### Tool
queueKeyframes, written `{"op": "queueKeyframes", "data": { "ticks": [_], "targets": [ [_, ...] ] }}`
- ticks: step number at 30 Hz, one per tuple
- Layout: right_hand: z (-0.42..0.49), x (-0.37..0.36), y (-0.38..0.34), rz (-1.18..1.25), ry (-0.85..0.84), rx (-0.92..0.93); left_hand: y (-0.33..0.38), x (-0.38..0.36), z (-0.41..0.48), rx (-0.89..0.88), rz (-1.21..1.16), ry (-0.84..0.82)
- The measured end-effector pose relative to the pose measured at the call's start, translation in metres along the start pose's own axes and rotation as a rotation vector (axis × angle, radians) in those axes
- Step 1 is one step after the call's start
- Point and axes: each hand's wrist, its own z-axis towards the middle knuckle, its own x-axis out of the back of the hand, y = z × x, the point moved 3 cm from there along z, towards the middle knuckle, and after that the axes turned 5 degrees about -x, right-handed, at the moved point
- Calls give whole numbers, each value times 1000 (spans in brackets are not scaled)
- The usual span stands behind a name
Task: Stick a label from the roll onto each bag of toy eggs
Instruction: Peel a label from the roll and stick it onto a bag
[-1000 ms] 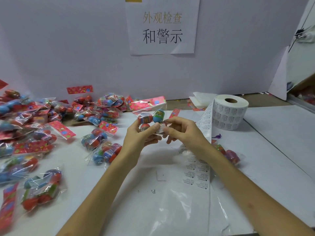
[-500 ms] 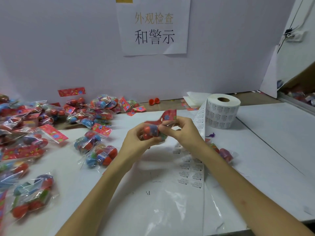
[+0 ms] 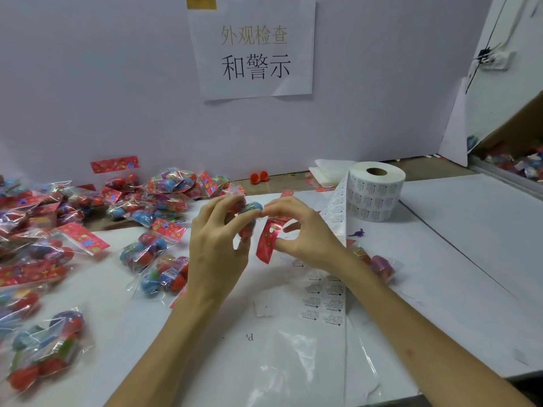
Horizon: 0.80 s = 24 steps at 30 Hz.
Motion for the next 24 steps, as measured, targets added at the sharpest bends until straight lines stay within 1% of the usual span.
{"op": "queueKeyframes", "data": {
  "ticks": [2, 3, 4, 7, 8, 9, 14, 16, 20, 22, 24],
  "targets": [
    [0, 1, -2, 21, 10, 1, 0, 0, 0, 13, -12, 0],
    [1, 2, -3, 54, 15, -9, -1, 0, -1, 60, -67, -2],
    [1, 4, -3, 102, 26, -29, -2, 0, -1, 146, -189, -13],
    [4, 11, 1, 299, 60, -125, -4, -4, 0, 570, -725, -82],
    [4, 12, 3, 333, 66, -149, -4, -5, 1, 652, -803, -102],
    [4, 12, 4, 350, 61, -167, -4, -6, 1, 692, -819, -120],
    [5, 11, 6, 362, -52, -255, -9, -9, -1, 757, -797, -182],
    [5, 14, 6, 347, -92, -262, -11, -11, -3, 767, -781, -217],
    [4, 22, 7, 272, -148, -282, -4, -14, -2, 706, -783, -354],
    [5, 27, 8, 284, -178, -321, -1, -18, -4, 690, -776, -374],
    [7, 38, 10, 311, -177, -345, -1, -20, -6, 697, -774, -356]
  ]
}}
